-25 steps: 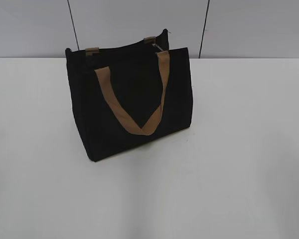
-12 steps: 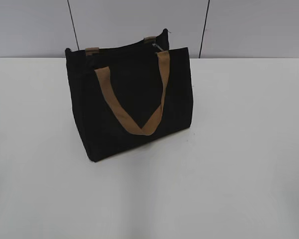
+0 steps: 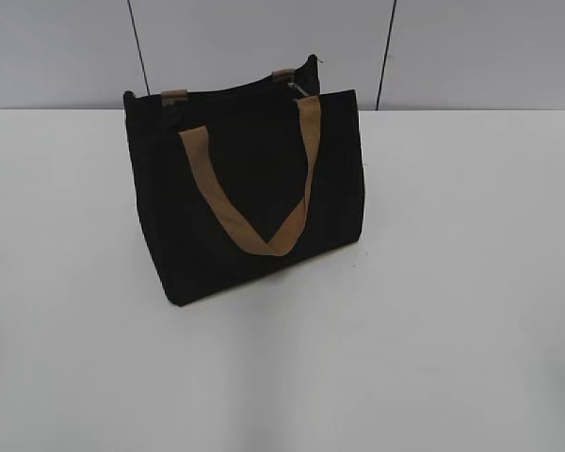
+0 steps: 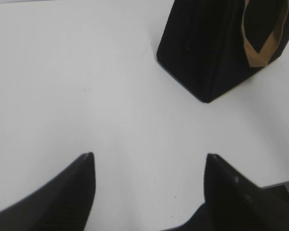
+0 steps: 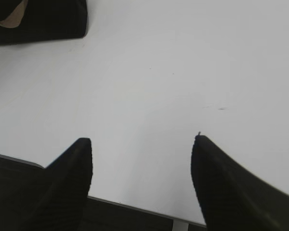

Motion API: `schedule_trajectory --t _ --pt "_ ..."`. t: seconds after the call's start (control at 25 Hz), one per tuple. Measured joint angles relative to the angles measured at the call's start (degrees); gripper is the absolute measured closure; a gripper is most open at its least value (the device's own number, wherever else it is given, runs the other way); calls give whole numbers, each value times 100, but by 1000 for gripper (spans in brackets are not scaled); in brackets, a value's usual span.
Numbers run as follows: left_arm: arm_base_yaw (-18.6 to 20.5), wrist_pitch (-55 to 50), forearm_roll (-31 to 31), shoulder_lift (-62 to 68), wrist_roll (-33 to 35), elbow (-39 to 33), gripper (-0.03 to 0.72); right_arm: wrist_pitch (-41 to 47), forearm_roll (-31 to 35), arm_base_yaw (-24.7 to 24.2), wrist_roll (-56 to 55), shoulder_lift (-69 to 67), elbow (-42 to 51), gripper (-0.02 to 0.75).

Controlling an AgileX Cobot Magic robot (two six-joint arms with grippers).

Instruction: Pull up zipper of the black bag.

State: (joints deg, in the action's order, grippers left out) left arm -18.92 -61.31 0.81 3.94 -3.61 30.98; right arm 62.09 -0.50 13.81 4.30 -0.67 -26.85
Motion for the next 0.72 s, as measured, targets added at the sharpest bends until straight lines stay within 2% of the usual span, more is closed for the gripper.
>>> schedule_trajectory --t 0.48,0.64,0.72 --pt "23 10 0 -5 0 -4 167 15 0 -14 5 0 0 248" --pt "322 10 0 -79 0 -4 168 21 0 -323 5 103 0 248" --pt "590 16 0 -259 0 -4 168 21 0 -618 5 104 0 248"
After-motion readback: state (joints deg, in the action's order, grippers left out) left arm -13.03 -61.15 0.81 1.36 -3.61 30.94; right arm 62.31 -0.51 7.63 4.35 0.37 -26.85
